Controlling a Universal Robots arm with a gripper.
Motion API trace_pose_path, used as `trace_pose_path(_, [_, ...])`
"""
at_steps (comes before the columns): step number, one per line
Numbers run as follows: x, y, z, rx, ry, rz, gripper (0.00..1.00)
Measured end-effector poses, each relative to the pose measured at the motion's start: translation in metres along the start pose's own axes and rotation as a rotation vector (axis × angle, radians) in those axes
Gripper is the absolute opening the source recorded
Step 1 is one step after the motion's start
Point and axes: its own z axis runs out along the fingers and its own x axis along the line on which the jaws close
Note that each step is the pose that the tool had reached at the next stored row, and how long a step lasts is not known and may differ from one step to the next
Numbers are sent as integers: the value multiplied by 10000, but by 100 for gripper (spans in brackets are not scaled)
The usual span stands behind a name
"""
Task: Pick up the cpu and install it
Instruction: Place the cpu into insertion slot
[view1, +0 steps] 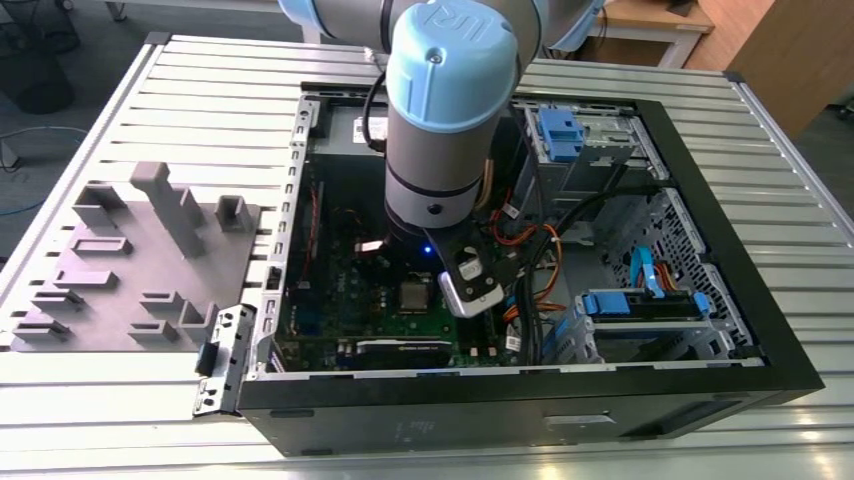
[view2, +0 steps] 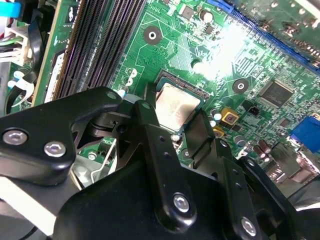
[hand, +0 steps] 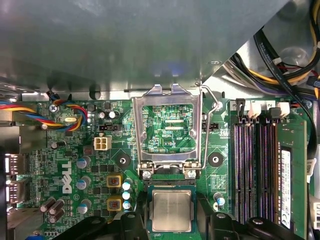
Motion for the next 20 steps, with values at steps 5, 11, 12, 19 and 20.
trace_pose_path(5, [1,0,-30,5,2,0,47])
trace_pose_path(11, [1,-3,-30,10,4,-158,47])
trace_pose_path(12, [1,-3,-29,11,4,-176,47])
trace_pose_path(19, [1,-3,-28,9,4,-182,47])
trace_pose_path(20, [1,-3,-28,9,4,-182,47])
